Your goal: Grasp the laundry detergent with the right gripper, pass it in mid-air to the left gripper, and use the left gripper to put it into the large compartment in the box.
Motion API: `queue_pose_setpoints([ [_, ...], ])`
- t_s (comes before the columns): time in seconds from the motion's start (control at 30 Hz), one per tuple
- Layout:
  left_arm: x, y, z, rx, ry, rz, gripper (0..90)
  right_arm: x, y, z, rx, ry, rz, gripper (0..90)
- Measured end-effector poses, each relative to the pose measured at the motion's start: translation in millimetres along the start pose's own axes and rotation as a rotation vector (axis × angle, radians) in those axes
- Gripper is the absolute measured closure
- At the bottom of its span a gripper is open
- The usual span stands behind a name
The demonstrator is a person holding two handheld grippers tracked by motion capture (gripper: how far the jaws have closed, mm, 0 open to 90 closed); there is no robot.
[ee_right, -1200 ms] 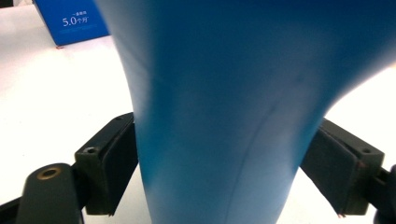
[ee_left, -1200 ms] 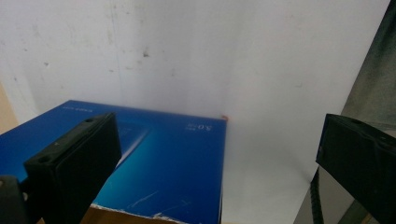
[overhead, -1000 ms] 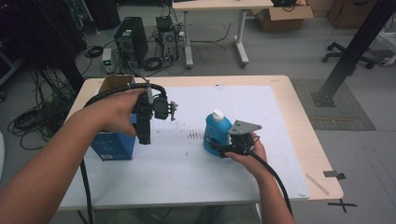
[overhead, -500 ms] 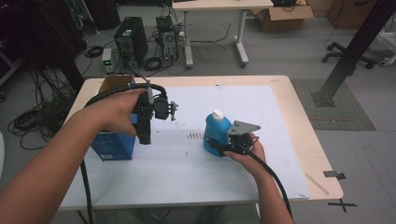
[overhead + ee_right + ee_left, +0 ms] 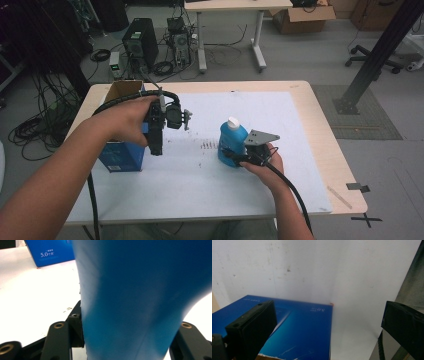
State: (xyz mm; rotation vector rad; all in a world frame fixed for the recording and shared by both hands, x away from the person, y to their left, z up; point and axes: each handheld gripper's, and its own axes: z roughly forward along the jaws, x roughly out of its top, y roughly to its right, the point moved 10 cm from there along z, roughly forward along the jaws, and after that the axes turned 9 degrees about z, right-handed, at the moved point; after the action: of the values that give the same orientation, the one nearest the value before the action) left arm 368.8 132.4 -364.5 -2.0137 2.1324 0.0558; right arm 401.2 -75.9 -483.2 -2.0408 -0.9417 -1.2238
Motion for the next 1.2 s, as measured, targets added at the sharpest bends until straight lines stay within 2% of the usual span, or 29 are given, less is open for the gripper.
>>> queue_pose_setpoints([
  [0.3,1.8,-0.3,-2.5,0.001,-0.004,0.003,0.3,2.4,2.1,-1.5,-0.017,-0.008,-0.001,45.0],
  [0.53,1.5,-2.3,-8.2,0.003,0.001,-0.002,0.3,20.0,-4.0,-13.6,0.010,-0.007,-0.034,44.8],
  [0.73,5.9,-3.6,-17.1,0.003,0.033,0.007,0.3,35.9,-21.5,-27.6,0.095,-0.013,-0.076,44.6],
  [0.77,5.9,-3.6,-17.1,0.003,0.033,0.007,0.4,35.9,-21.5,-27.6,0.095,-0.013,-0.076,44.6],
  [0.8,7.0,-4.4,-20.1,0.002,0.023,0.013,0.4,38.8,-30.0,-32.3,0.140,-0.024,-0.096,44.6],
  [0.83,7.6,-4.6,-20.9,0.000,0.022,0.014,0.4,39.7,-33.5,-34.3,0.155,-0.030,-0.103,44.6],
  [1.07,19.3,-3.9,-27.5,-0.010,0.031,0.043,0.3,45.4,-52.7,-42.3,0.225,-0.050,-0.155,44.5],
  [1.2,27.1,-1.6,-31.1,-0.016,0.054,0.057,0.4,46.9,-62.9,-42.5,0.265,-0.057,-0.184,44.4],
])
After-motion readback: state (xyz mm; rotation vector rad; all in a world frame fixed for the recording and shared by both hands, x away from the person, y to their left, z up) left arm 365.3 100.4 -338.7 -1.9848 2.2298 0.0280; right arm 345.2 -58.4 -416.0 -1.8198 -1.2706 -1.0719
